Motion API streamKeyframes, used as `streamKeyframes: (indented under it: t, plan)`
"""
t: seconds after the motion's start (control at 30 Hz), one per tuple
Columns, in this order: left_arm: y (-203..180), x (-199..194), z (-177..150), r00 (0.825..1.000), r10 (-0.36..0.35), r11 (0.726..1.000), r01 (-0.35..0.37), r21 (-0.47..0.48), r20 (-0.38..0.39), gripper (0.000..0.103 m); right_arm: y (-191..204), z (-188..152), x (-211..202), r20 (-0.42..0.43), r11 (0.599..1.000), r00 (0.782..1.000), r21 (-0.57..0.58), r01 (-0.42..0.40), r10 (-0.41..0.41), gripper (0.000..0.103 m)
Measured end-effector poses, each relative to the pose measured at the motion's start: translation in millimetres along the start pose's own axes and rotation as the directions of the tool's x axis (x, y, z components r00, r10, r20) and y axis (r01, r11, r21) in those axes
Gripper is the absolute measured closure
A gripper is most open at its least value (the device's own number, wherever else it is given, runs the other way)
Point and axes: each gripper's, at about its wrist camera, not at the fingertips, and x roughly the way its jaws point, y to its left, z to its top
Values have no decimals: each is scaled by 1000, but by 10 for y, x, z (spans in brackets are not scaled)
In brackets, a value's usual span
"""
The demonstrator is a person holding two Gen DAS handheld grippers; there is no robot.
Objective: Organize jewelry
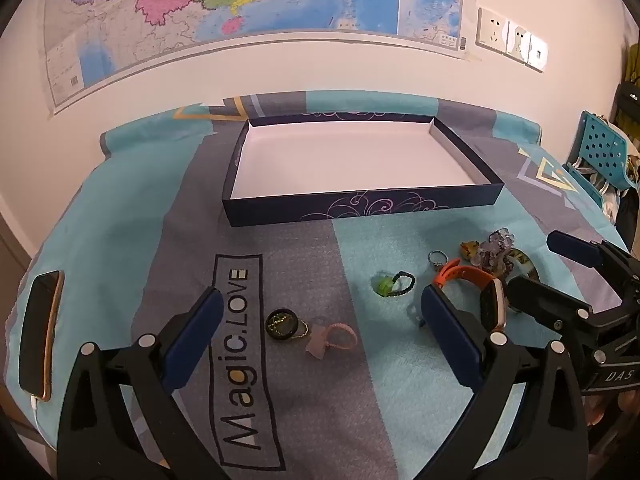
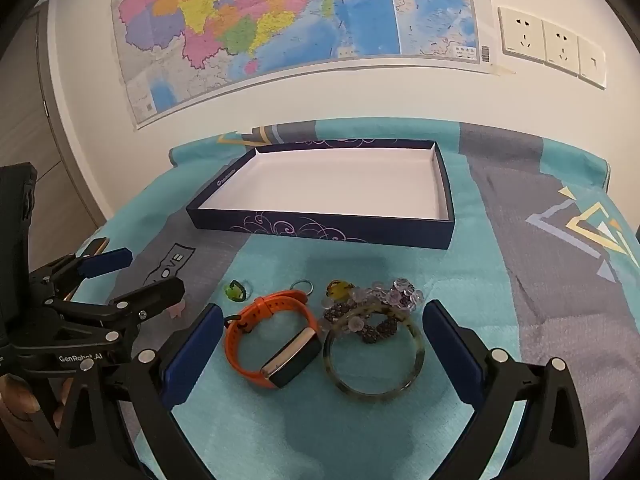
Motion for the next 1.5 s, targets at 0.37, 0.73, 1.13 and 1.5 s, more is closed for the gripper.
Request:
streamKeyframes:
  t: [0.37, 0.73, 1.13, 1.5]
  plan:
    - [-15, -2, -6, 1000, 0, 1000, 0, 5, 7, 6, -12, 10, 1, -6, 1000, 1000, 4, -15, 15, 6]
    - [-39, -18, -14, 1000, 0, 1000, 0, 8, 9, 6, 3, -20, 3, -8, 1000, 1000, 5, -22, 22, 6]
    - [-90, -36, -44, 1000, -5, 1000, 5, 13, 12, 6, 15, -34, -3, -5, 1000, 1000, 6, -24, 24, 6]
    - [-110, -40, -59, 1000, -6, 1000, 6, 15, 11, 6, 18, -43, -4, -6, 1000, 1000, 9, -25, 25, 6]
